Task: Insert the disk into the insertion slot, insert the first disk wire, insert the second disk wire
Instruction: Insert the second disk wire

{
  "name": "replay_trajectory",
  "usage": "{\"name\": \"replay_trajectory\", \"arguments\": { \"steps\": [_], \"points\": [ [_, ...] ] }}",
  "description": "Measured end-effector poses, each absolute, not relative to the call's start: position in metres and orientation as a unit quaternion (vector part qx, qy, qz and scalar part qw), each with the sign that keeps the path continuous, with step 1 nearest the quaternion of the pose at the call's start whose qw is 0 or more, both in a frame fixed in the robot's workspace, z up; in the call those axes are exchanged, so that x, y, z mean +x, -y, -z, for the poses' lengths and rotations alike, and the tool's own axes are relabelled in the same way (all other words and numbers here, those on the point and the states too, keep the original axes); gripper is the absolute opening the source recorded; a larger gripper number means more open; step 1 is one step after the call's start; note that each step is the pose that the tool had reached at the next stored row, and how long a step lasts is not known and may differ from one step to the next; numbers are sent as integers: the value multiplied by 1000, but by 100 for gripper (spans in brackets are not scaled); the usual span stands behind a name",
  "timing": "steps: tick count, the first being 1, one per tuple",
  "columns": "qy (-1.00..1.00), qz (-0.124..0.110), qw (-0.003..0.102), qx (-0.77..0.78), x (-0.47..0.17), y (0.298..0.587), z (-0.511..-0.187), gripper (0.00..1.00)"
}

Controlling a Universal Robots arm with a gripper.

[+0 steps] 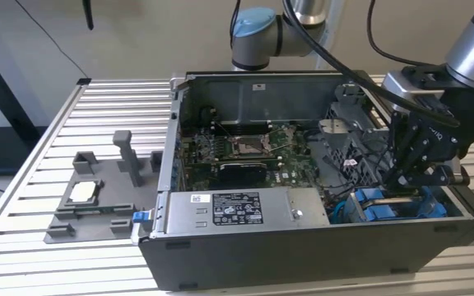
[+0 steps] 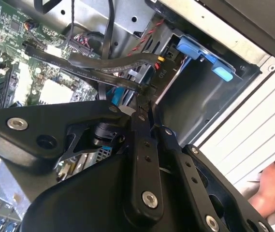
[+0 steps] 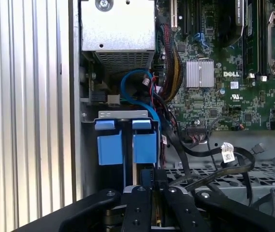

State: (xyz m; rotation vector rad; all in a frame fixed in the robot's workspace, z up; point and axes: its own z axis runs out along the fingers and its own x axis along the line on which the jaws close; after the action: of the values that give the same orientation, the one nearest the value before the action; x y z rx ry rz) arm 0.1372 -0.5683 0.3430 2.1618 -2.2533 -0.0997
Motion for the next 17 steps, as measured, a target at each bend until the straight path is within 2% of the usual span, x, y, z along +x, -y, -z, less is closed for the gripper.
{"name": "replay_trajectory", "arguments": {
  "steps": [17],
  "points": [
    [730, 32, 5, 682, 137, 569, -342, 16]
  ]
}}
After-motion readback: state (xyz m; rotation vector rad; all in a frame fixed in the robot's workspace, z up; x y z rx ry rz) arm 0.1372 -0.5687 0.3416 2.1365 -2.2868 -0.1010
